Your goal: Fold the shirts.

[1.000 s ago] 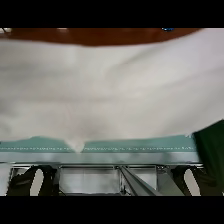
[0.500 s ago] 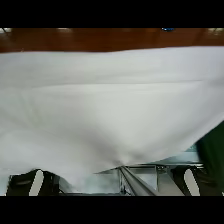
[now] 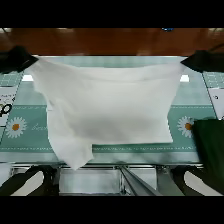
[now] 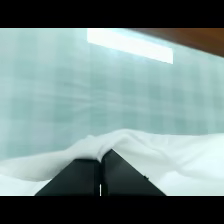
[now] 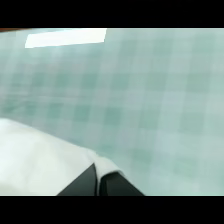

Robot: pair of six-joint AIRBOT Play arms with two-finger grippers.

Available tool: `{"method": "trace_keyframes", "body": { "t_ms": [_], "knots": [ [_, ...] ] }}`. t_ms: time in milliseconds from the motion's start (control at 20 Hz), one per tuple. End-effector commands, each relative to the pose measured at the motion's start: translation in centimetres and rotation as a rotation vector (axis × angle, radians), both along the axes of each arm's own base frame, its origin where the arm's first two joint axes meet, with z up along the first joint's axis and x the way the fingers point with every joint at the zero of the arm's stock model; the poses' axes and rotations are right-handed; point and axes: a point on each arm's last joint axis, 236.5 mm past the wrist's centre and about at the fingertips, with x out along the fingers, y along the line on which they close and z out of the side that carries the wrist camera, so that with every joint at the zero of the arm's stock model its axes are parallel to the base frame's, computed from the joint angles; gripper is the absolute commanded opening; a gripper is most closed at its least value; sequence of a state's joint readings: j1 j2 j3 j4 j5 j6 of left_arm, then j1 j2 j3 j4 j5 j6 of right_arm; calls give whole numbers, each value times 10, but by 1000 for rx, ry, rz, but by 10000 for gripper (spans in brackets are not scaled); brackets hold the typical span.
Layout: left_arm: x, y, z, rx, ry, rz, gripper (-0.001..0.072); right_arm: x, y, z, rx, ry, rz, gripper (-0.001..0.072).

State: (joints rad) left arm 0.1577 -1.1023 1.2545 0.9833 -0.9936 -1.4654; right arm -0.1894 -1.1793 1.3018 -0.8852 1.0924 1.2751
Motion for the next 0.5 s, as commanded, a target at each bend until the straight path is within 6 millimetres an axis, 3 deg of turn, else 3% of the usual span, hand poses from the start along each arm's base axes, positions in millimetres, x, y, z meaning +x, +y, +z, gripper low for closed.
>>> {"method": "trace_keyframes", "body": {
  "t_ms": [0, 150, 250, 350, 450],
  "knots": [
    [88, 5, -84, -73, 115, 45, 16, 84, 4, -82, 79, 99, -25, 20],
    [145, 12, -119, -120, 158, 86, 16, 137, 2, -114, 133, 131, -33, 21],
    [169, 15, -135, -155, 177, 118, 16, 162, 1, -126, 175, 138, -54, 21],
    [180, 16, -148, -174, 202, 128, 16, 176, -1, -137, 189, 148, -70, 21],
    [178, 13, -158, -175, 231, 115, 16, 179, -2, -145, 198, 164, -78, 21]
  ]
}}
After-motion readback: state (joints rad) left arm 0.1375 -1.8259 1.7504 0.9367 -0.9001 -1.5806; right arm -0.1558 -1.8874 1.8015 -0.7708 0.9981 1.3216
